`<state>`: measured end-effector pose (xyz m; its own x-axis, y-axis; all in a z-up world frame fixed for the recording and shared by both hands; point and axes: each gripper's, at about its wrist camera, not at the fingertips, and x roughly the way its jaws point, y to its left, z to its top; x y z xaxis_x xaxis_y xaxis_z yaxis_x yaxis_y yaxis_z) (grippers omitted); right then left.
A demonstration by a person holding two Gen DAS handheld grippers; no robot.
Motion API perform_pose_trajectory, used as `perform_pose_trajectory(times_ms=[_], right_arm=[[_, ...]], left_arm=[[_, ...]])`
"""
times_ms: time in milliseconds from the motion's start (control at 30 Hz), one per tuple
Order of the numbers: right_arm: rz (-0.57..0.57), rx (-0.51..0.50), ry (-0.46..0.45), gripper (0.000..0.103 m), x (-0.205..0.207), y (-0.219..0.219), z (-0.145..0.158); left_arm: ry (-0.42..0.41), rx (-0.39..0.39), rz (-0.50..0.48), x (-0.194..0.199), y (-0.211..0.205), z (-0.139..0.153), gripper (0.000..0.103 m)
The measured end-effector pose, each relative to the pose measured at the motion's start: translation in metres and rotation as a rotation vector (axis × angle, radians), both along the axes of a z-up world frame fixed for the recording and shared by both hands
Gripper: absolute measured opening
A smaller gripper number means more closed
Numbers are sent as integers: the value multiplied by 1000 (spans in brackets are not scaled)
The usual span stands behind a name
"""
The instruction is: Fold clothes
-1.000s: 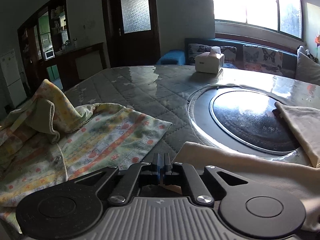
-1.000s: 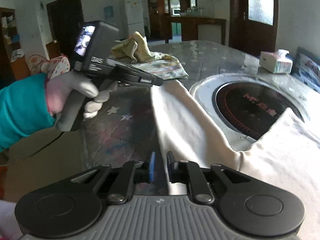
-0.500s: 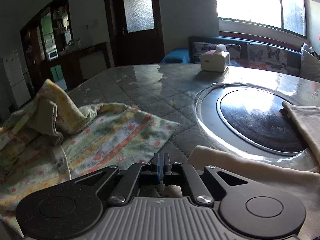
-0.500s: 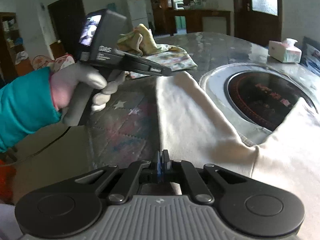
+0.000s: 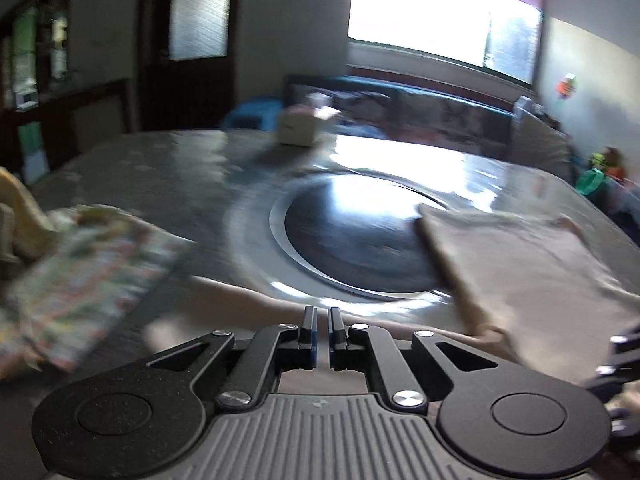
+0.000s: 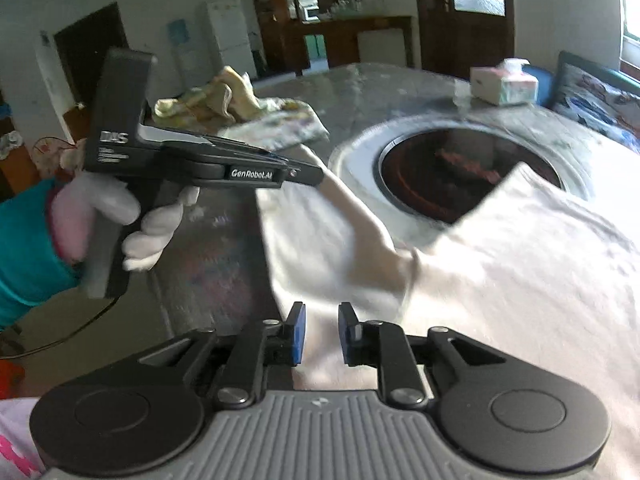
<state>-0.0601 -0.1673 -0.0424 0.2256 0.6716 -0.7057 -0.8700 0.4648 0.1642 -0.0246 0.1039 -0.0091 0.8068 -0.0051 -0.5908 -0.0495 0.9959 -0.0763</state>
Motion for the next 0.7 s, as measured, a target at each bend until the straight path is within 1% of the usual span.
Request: perform_pose_trajectory(times_ms=[67,133,167,233,300,433,467,500,533,567,633,700], right_arm=[[2,-12,10,18,-2,-3,-5],[7,-3,7,20,-6,-8,-5],[7,2,4,21,-8,-11,-4],[-12,17,-17,34,-10,-21,1],[-43,28,-34,35,-12,-35,7],[-117,28,-51,36,-12,-66,10],[-141,20,-56,36,-12,-75,9],[-162,14,-53,36,-13,-83,7],[-181,9,-46,40,-12,-90,5],[-200,5,-38,41,-12,-96,4],[-228,6,-18,41,-13,-106,0],[-252,16,-5,42,-16,-116,-3]], left_arm=[[9,-16,-35,0,-16,-3,9],[16,-24,-59,0,-29,-6,11],[19,-25,-70,0,-35,-7,15],[24,-17,-86,-1,-44,-9,21],[16,10,-93,-5,-51,-12,29],[2,62,-107,-11,-64,-17,38],[-3,75,-107,-13,-65,-17,43],[-7,91,-103,-14,-66,-18,48],[-12,107,-98,-15,-67,-19,50],[-16,119,-93,-16,-68,-20,51],[-11,102,-81,-16,-67,-20,53],[-8,81,-72,-17,-66,-19,58]])
